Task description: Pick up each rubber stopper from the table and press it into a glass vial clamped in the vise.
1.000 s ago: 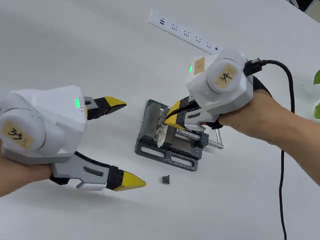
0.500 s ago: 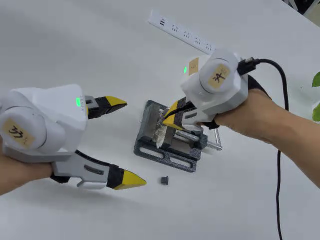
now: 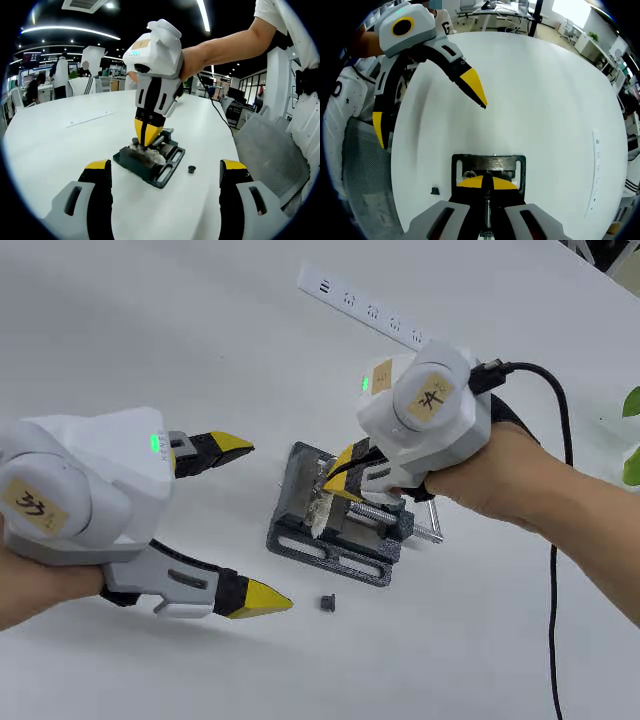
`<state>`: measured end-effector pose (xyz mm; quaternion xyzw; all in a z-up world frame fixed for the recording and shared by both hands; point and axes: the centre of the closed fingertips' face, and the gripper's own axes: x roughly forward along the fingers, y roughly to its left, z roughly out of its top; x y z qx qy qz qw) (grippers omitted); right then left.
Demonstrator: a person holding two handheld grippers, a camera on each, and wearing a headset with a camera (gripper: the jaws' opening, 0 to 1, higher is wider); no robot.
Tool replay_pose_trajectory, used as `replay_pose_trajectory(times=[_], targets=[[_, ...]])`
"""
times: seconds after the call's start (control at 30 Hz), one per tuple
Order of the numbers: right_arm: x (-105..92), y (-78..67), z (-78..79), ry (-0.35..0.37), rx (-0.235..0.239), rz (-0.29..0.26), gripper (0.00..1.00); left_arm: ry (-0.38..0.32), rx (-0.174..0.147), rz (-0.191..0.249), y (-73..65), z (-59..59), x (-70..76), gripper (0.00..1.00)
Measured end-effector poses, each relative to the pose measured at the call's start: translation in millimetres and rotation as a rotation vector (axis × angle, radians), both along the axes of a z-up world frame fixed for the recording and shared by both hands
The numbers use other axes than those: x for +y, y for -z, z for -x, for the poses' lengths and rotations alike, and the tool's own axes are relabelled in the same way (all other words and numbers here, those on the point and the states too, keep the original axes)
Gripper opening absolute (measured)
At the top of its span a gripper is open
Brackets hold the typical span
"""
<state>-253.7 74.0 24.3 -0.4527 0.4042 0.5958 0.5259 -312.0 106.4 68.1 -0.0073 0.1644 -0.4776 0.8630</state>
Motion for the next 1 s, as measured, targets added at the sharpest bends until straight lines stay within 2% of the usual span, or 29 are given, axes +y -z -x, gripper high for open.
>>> replay_pose_trajectory(times=[0.43,0.63,1.0], targets=[[-0.6,1.4,0.6,-0.018,-0.015,-0.008,0.00,0.004,-0.001,0.000,2.3,-0.7,0.1,0.88],[-3.1,0.6,0.4,-0.006,-0.036,-0.053,0.00,0.007,-0.001,-0.001,1.5,-0.6,-1.6,0.88],[-1.5,0.6,-0.4,0.022,-0.056,-0.103,0.00,0.009,-0.002,-0.007,-0.4,-1.5,-3.2,0.87]])
